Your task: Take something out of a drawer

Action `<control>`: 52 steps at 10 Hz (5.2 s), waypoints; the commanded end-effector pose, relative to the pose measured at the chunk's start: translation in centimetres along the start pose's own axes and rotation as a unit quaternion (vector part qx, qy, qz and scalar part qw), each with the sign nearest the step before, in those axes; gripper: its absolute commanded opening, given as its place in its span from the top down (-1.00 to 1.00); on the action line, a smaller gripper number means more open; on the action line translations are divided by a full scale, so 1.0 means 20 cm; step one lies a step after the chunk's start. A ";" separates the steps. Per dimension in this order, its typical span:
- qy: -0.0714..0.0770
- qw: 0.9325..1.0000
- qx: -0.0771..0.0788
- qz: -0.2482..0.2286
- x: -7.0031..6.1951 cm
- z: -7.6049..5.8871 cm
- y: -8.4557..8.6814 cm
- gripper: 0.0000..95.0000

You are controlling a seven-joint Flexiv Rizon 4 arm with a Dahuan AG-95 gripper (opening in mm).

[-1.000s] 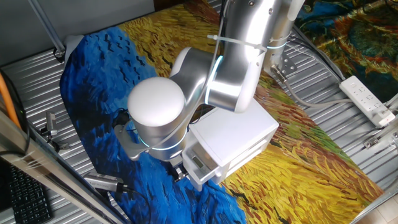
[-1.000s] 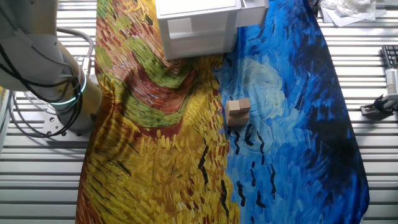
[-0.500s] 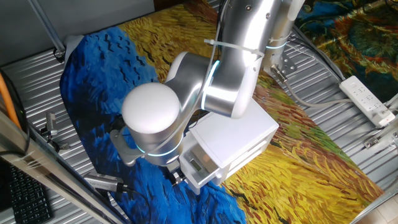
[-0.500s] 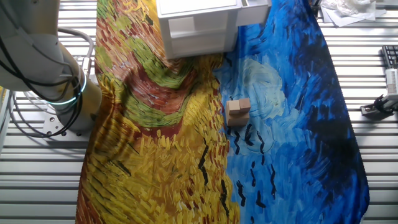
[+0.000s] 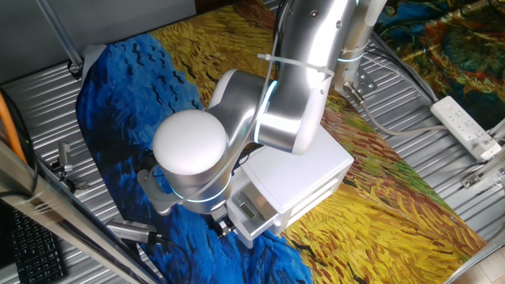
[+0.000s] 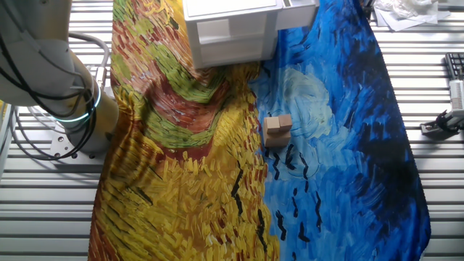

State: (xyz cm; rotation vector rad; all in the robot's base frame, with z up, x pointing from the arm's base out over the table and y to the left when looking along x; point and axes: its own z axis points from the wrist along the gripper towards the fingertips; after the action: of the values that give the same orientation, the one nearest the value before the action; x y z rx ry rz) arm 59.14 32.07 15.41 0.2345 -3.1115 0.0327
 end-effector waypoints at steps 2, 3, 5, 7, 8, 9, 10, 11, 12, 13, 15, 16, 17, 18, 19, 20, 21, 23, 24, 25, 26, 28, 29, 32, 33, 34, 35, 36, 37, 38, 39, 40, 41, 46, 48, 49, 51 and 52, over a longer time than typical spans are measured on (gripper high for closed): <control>0.001 1.000 0.000 -0.006 -0.02 0.00 0.01 1.00; 0.001 1.000 0.001 -0.006 -0.03 0.00 0.02 1.00; 0.002 1.000 0.001 -0.007 -0.04 0.00 0.02 1.00; 0.002 1.000 0.001 -0.008 -0.06 0.00 0.03 1.00; 0.003 1.000 0.002 -0.008 -0.07 0.00 0.03 1.00; 0.003 1.000 0.002 -0.009 -0.08 0.00 0.03 1.00; 0.003 1.000 0.002 -0.012 -0.08 0.00 0.03 1.00; 0.004 1.000 0.001 -0.015 -0.10 0.00 0.03 1.00; 0.004 1.000 0.001 -0.014 -0.10 0.00 0.03 1.00; 0.005 1.000 0.001 -0.013 -0.12 0.00 0.03 1.00; 0.006 1.000 0.001 -0.013 -0.13 0.00 0.04 1.00; 0.006 1.000 0.001 -0.013 -0.14 0.00 0.04 1.00; 0.006 1.000 0.002 -0.013 -0.15 0.00 0.04 1.00; 0.006 1.000 0.002 -0.013 -0.15 0.00 0.04 1.00; 0.007 1.000 0.001 -0.013 -0.17 -0.01 0.05 1.00; 0.007 1.000 0.001 -0.013 -0.17 -0.01 0.05 1.00; 0.008 1.000 0.001 -0.013 -0.18 -0.02 0.05 1.00; 0.009 1.000 0.001 -0.013 -0.19 -0.02 0.05 1.00; 0.009 1.000 0.001 -0.013 -0.19 -0.01 0.05 1.00; 0.009 1.000 0.001 -0.013 -0.20 -0.01 0.05 1.00; 0.009 1.000 0.001 -0.013 -0.20 -0.01 0.06 1.00; 0.009 1.000 0.002 -0.013 -0.21 -0.01 0.06 1.00; 0.008 1.000 0.003 -0.014 -0.21 -0.01 0.06 1.00; 0.003 1.000 0.002 -0.027 -0.21 -0.01 0.06 0.20; 0.002 1.000 0.001 -0.027 -0.21 -0.01 0.06 -0.20; 0.001 1.000 -0.001 -0.026 -0.21 -0.01 0.06 -0.20; 0.000 1.000 -0.001 -0.025 -0.21 -0.01 0.06 -0.20; 0.000 1.000 0.000 -0.024 -0.21 -0.01 0.06 -0.20; -0.001 1.000 0.000 -0.024 -0.21 -0.02 0.06 -0.20; -0.002 1.000 0.001 -0.024 -0.20 -0.02 0.06 -0.20; -0.004 1.000 0.002 -0.023 -0.20 -0.04 0.06 -0.20; -0.006 1.000 0.002 -0.020 -0.20 -0.05 0.07 -0.20; -0.010 1.000 0.002 -0.019 -0.20 -0.07 0.07 -0.20; -0.013 1.000 0.001 -0.016 -0.18 -0.13 0.08 -0.20; -0.016 1.000 0.000 -0.015 -0.16 -0.19 0.10 -0.20; -0.017 1.000 0.000 -0.014 -0.15 -0.22 0.10 -0.20; -0.022 1.000 -0.002 -0.013 -0.11 -0.28 0.11 -0.20; -0.017 1.000 0.000 -0.012 -0.07 -0.33 0.12 -0.20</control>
State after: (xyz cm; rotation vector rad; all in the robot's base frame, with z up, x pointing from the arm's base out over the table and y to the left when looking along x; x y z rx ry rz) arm 59.88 34.64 22.28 0.2714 -3.1467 0.0293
